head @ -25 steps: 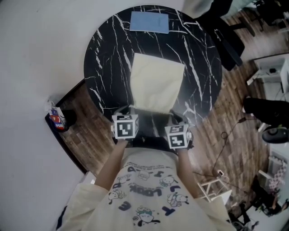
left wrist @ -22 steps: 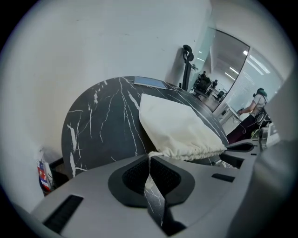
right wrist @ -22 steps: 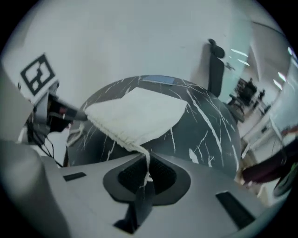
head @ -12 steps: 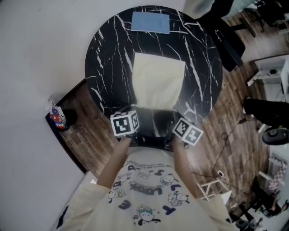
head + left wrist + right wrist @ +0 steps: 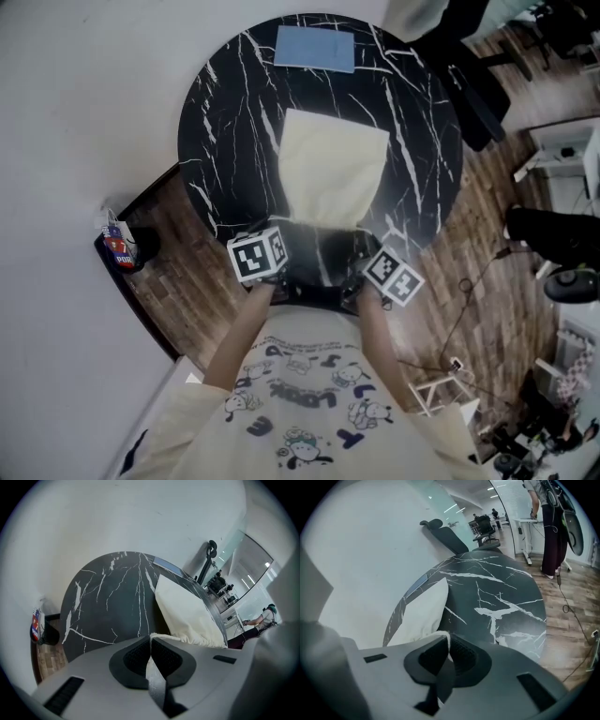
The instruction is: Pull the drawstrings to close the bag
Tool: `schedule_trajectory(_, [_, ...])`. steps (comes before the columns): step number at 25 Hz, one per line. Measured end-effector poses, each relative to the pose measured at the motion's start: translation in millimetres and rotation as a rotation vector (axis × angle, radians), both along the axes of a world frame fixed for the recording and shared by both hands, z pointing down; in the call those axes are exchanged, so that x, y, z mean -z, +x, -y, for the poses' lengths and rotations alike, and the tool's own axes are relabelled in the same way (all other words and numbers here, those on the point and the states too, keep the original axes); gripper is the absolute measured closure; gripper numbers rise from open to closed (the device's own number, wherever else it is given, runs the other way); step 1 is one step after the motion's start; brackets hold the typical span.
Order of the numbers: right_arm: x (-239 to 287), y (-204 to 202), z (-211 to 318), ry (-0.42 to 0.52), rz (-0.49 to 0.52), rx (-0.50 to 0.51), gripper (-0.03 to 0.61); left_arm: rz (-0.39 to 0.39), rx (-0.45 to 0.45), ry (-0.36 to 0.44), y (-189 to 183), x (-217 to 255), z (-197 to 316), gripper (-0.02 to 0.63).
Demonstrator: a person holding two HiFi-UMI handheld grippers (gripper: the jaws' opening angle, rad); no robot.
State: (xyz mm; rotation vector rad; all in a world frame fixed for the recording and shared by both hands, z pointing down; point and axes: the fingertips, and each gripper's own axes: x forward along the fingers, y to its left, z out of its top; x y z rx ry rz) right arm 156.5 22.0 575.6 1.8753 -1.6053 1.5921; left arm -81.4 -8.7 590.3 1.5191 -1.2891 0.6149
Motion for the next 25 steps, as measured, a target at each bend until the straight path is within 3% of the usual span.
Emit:
schedule_trajectory(15, [-10.4, 35.5, -8.4, 0.007, 0.083, -0.214, 0.558, -0.015, 0.124, -0.039, -27.7, -7.9, 0.5, 0.569])
schedule_trajectory(21, [-7.8, 48.1, -8.2, 0.035, 0.036, -0.215, 0.558, -0.005, 0.145, -0.031, -35.1, -8.0, 0.8, 0.568])
schedule_trajectory(25, [-10.9, 51.9, -11.7, 0.028, 0.062, -0.249, 0.558, -0.012, 0.158, -0.038, -39.4, -10.2, 0.9, 0.569])
